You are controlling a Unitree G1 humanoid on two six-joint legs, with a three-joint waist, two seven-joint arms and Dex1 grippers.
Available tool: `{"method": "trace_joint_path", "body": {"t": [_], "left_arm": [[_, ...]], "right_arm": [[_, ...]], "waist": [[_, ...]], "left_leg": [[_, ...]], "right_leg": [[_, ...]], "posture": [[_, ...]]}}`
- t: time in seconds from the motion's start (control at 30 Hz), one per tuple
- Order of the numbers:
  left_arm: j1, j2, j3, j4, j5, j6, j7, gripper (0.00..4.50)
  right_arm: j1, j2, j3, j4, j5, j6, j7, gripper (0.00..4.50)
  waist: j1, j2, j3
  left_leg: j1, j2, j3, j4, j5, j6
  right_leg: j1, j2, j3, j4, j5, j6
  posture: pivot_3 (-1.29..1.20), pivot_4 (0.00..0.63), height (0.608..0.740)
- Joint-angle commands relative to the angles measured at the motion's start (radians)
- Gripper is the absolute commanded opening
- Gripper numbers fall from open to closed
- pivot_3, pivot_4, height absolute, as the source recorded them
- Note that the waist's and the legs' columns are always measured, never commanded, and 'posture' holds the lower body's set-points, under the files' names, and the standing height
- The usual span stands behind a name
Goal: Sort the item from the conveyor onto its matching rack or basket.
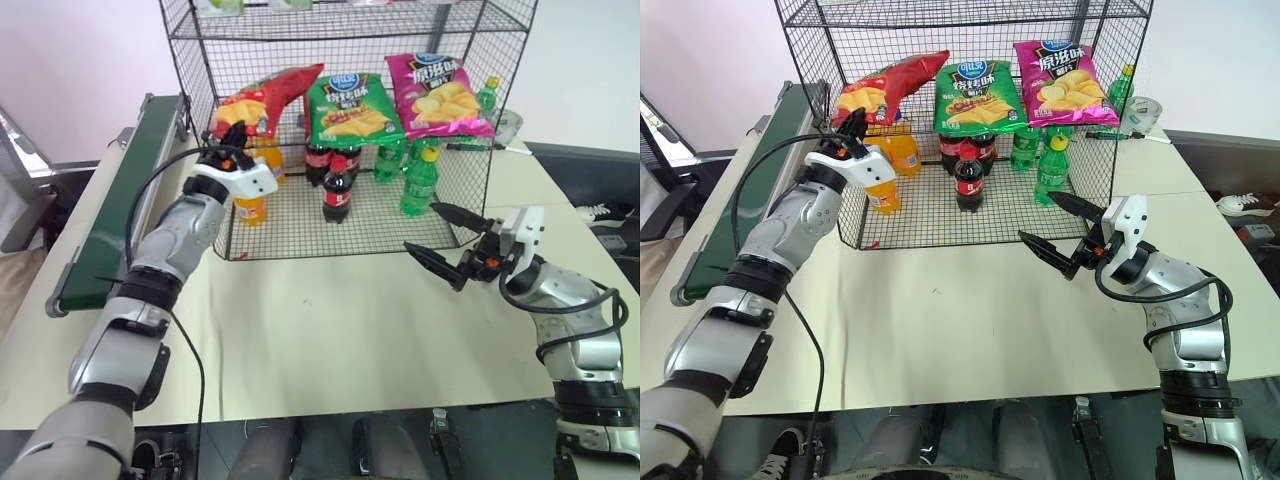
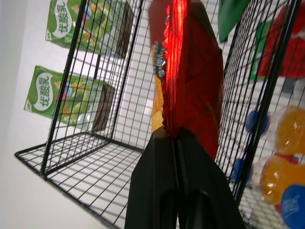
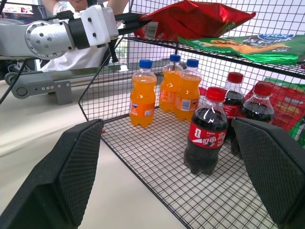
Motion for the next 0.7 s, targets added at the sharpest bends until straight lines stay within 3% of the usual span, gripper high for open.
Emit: {"method": "trace_joint_path", "body": {"t": [0.03, 0.37, 0.57, 0.7], "left_arm": [[0.049, 0.002, 0.020, -0.167, 0.000, 0.070, -0.038, 0.03], [0.142, 0.022, 0.078, -0.404, 0.010, 0.238, -0.118, 0.03], [0.135, 0.015, 0.068, -0.376, 0.012, 0.263, -0.110, 0.03], [0.078, -0.019, 0.054, -0.258, -0.003, 0.234, -0.053, 0.03]], "right_arm": [[-0.008, -0.001, -0.011, -0.039, 0.005, -0.019, -0.001, 4.50], [-0.030, 0.003, -0.001, -0.014, 0.001, -0.023, 0.008, 4.50], [-0.035, 0.005, 0.001, -0.011, 0.000, -0.021, 0.013, 4.50], [-0.045, 0.009, 0.006, -0.008, -0.001, -0.021, 0.008, 4.50]], "waist": [[0.000, 0.000, 0.000], [-0.002, 0.000, 0.000], [0.004, 0.000, 0.000], [0.006, 0.000, 0.000]], "left_leg": [[0.000, 0.000, 0.000, 0.000, 0.000, 0.000], [0.000, 0.000, 0.000, 0.000, 0.000, 0.000], [0.000, 0.000, 0.000, 0.000, 0.000, 0.000], [0.000, 0.000, 0.000, 0.000, 0.000, 0.000]], "right_leg": [[0.000, 0.000, 0.000, 0.000, 0.000, 0.000], [0.000, 0.000, 0.000, 0.000, 0.000, 0.000], [0.000, 0.000, 0.000, 0.000, 0.000, 0.000], [0.000, 0.000, 0.000, 0.000, 0.000, 0.000]], "posture": [[0.00, 0.150, 0.740], [0.00, 0.150, 0.740], [0.00, 0.150, 0.740], [0.00, 0.150, 0.740]]}}
